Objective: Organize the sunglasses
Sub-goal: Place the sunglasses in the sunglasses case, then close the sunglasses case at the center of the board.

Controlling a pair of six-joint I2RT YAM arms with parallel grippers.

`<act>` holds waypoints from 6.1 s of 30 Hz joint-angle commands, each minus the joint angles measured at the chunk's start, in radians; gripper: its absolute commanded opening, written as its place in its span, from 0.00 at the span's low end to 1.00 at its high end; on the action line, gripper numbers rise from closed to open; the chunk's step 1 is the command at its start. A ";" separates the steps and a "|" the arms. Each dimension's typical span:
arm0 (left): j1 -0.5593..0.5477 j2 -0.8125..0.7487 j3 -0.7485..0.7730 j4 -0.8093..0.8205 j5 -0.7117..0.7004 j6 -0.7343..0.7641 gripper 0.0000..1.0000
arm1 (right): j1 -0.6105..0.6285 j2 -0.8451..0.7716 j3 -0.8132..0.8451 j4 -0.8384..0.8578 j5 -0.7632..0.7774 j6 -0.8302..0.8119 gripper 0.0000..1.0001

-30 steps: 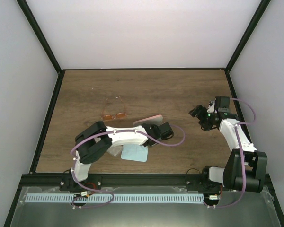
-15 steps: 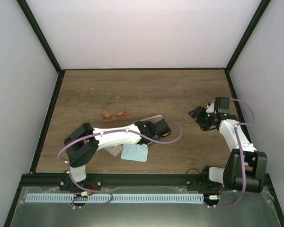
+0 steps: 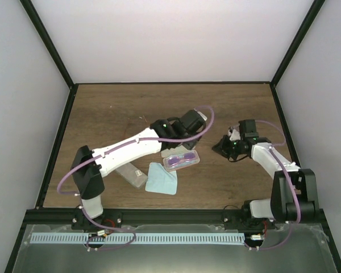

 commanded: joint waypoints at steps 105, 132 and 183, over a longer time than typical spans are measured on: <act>0.179 0.165 -0.178 0.075 0.127 -0.213 0.70 | 0.277 0.399 -0.078 0.293 -0.189 0.235 0.01; 0.129 0.202 -0.215 0.116 0.181 -0.272 0.70 | 0.203 0.295 -0.064 0.168 -0.064 0.118 0.01; 0.082 0.136 -0.267 0.070 0.287 0.116 1.00 | -0.074 0.021 0.206 -0.112 0.210 -0.028 0.82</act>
